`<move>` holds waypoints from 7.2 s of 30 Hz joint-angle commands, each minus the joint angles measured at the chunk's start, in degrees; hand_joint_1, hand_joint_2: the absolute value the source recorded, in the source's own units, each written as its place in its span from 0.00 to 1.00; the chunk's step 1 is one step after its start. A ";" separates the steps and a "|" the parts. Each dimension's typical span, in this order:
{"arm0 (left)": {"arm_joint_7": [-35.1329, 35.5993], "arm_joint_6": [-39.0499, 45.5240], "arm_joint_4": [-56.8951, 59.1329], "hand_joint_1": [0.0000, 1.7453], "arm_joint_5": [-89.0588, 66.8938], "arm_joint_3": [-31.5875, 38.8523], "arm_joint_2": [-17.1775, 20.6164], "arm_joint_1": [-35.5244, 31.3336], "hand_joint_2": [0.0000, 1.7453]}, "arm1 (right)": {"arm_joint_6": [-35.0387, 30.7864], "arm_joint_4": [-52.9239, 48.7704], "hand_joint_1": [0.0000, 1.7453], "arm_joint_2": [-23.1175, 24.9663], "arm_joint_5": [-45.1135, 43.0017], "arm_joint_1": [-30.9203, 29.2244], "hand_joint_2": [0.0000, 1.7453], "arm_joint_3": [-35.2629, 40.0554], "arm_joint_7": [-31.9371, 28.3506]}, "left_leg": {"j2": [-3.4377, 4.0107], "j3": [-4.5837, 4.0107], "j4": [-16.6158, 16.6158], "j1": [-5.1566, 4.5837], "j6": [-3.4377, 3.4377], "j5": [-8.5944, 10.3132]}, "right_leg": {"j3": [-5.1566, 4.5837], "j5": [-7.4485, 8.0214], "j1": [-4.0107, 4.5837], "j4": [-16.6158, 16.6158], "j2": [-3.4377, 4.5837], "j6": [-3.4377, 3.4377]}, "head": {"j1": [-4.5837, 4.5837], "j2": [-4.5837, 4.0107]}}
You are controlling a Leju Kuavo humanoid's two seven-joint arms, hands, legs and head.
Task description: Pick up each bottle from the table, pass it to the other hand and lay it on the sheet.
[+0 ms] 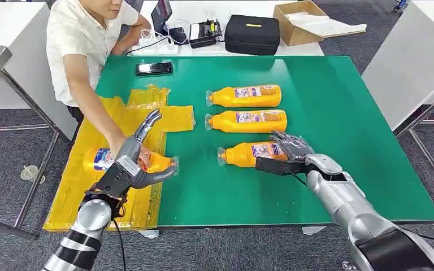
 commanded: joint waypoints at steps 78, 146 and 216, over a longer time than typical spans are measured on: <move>-4.14 0.98 16.55 0.00 37.98 1.53 -12.09 -3.13 1.00 | 2.35 -20.01 1.00 19.60 -34.59 9.60 1.00 9.90 -20.39 | 0.12 -0.07 0.05 0.15 0.00 -0.06 | -0.03 -0.06 0.18 -0.01 0.00 -0.25 | 0.00 0.00; 15.88 14.58 35.38 1.00 -44.46 -4.75 0.39 -16.72 1.00 | -46.81 -43.61 0.00 22.35 -9.68 27.22 1.00 -8.89 -23.30 | 0.09 -0.13 0.02 0.17 0.00 0.04 | -0.10 0.01 0.18 -0.02 -0.03 -0.23 | 0.02 0.00; -4.12 -12.25 12.24 0.00 -4.81 -5.18 14.67 -9.42 1.00 | -40.50 -22.02 0.00 14.83 -10.35 18.63 1.00 -12.75 -10.15 | 0.25 -0.15 -0.05 0.09 -0.03 0.07 | -0.18 0.03 0.08 0.04 0.16 -0.14 | 0.02 0.00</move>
